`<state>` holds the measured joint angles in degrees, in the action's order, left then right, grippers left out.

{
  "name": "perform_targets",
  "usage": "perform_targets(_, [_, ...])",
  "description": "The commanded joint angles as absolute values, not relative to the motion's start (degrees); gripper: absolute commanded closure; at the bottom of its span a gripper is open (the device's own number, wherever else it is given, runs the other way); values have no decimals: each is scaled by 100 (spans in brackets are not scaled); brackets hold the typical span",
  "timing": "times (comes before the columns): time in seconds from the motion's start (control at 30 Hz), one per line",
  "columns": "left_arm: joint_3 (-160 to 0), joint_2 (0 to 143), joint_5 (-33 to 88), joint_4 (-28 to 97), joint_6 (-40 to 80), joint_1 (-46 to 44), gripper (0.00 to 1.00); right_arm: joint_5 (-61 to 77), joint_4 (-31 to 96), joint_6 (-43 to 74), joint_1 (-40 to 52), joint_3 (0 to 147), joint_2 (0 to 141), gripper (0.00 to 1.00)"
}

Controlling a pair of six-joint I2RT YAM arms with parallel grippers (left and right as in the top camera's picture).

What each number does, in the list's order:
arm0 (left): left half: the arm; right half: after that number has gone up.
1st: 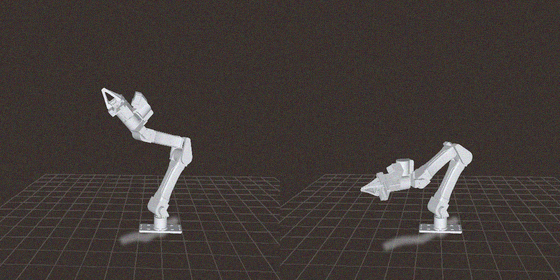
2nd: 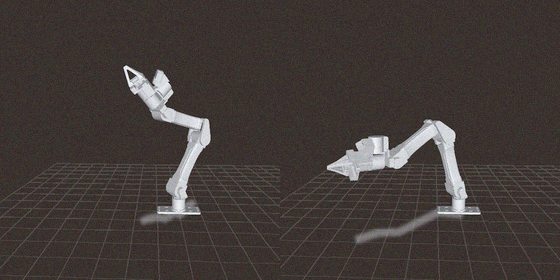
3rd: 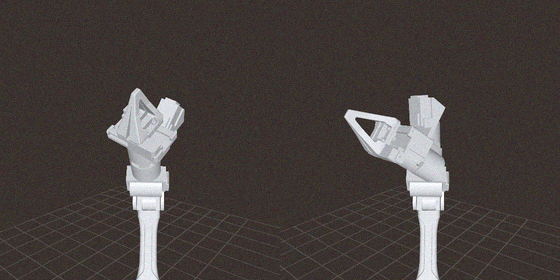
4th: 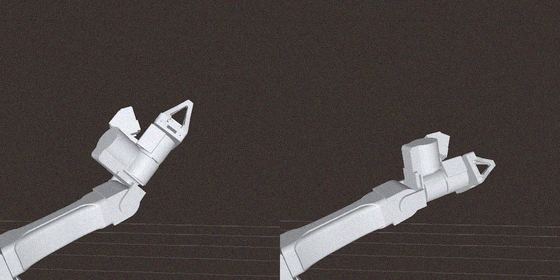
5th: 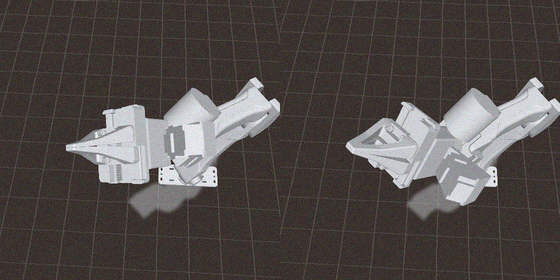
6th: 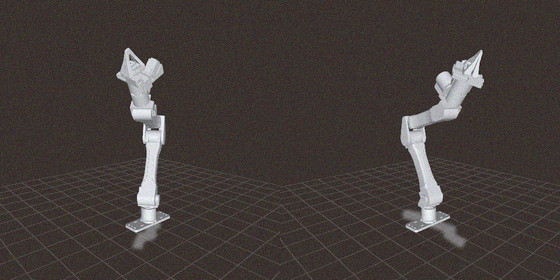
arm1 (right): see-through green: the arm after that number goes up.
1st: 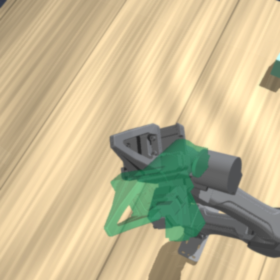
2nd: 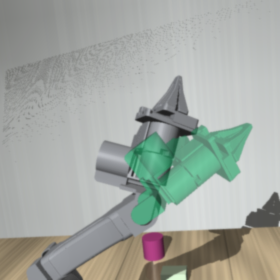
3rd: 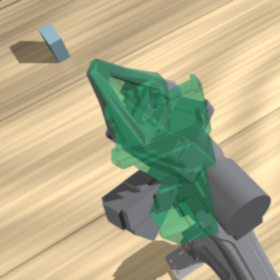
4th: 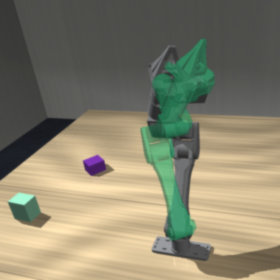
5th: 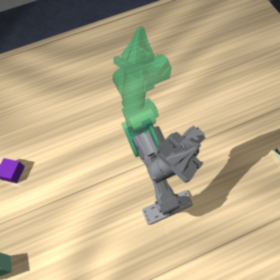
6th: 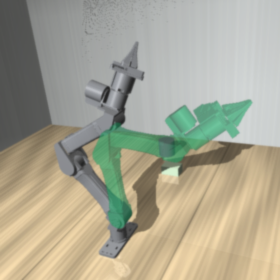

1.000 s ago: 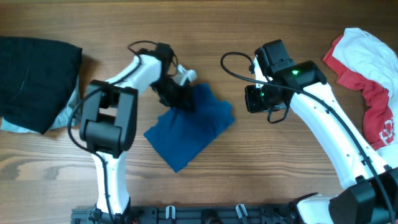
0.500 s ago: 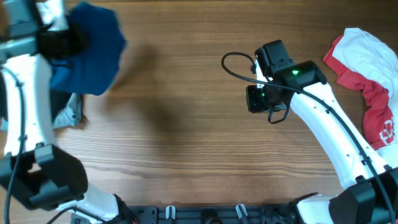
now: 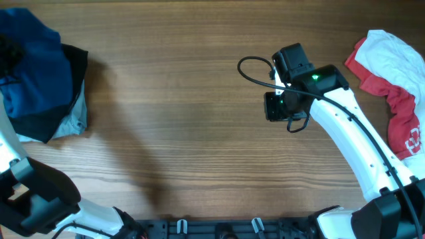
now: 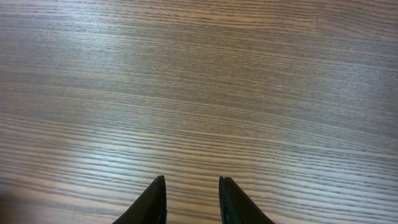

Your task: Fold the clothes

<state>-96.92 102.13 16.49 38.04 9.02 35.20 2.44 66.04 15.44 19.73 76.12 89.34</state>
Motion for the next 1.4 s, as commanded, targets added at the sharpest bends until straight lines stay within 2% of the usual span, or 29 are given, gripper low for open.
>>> perform_targets(0.0, [-9773, 10584, 1597, 3651, 974, 3686, 94, 106, 6663, 1669, 2005, 7612, 8941, 72])
perform_targets(0.2, [-9773, 10930, 1592, 3251, 1096, 4003, 95, 108, 6720, 1813, 2005, 7612, 8941, 73])
perform_targets(0.27, [-9773, 10954, 1590, 2989, 1098, 4123, 90, 130, 6720, 1820, 2005, 7612, 8941, 73])
perform_targets(0.3, [-9773, 10954, 1546, 2873, 1100, 4185, 40, 130, 6720, 1826, 2005, 7612, 8941, 73])
perform_targets(0.33, [-9773, 10954, 1468, 2714, 1100, 4287, 0, 130, 6720, 1826, 2005, 7612, 8941, 73])
perform_targets(0.5, [-9839, 10940, 1708, 2239, 2154, 4733, 0, 128, 6698, 1824, 2005, 7612, 8941, 75])
perform_targets(0.73, [-9865, 10678, 1761, 2405, 2147, 4733, 0, 130, 6418, 1844, 2005, 7612, 8941, 71])
perform_targets(0.8, [-9865, 10536, 1938, 2438, 2123, 4528, 0, 167, 6276, 1846, 2005, 7612, 8941, 62])
perform_targets(0.87, [-9865, 10388, 2053, 2539, 2049, 4174, 0, 307, 6073, 1839, 2005, 7612, 8941, 41])
perform_targets(0.97, [-9865, 10265, 2053, 2906, 1559, 3417, 0, 670, 5625, 1841, 2005, 7612, 8941, 2])
perform_targets(1.1, [-9863, 10276, 1802, 3559, 1192, 2255, 0, 1197, 4974, 1846, 2005, 7612, 8941, 0])
perform_targets(1.37, [-9863, 10318, 1684, 4950, 1173, 84, 0, 856, 3992, 1452, 1796, 7612, 8941, 0])
